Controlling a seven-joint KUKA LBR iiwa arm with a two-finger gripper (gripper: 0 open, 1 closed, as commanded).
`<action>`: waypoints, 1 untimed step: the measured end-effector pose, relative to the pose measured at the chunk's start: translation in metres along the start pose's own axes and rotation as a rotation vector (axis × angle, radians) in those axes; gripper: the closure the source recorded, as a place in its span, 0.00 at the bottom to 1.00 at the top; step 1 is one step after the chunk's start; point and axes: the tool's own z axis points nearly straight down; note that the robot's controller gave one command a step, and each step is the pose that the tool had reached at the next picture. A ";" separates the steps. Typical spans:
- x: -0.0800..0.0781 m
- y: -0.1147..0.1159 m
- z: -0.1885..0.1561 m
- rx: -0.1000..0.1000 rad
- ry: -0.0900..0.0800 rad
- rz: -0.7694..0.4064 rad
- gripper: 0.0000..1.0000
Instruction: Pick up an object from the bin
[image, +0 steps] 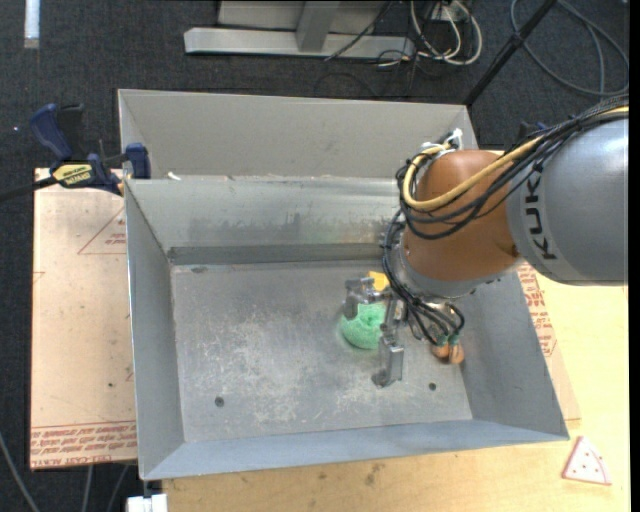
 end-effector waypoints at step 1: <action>-0.027 -0.020 0.020 0.001 -0.002 -0.097 0.00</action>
Offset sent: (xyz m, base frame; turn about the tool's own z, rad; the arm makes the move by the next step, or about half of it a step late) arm 0.0347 -0.0339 -0.0458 0.0468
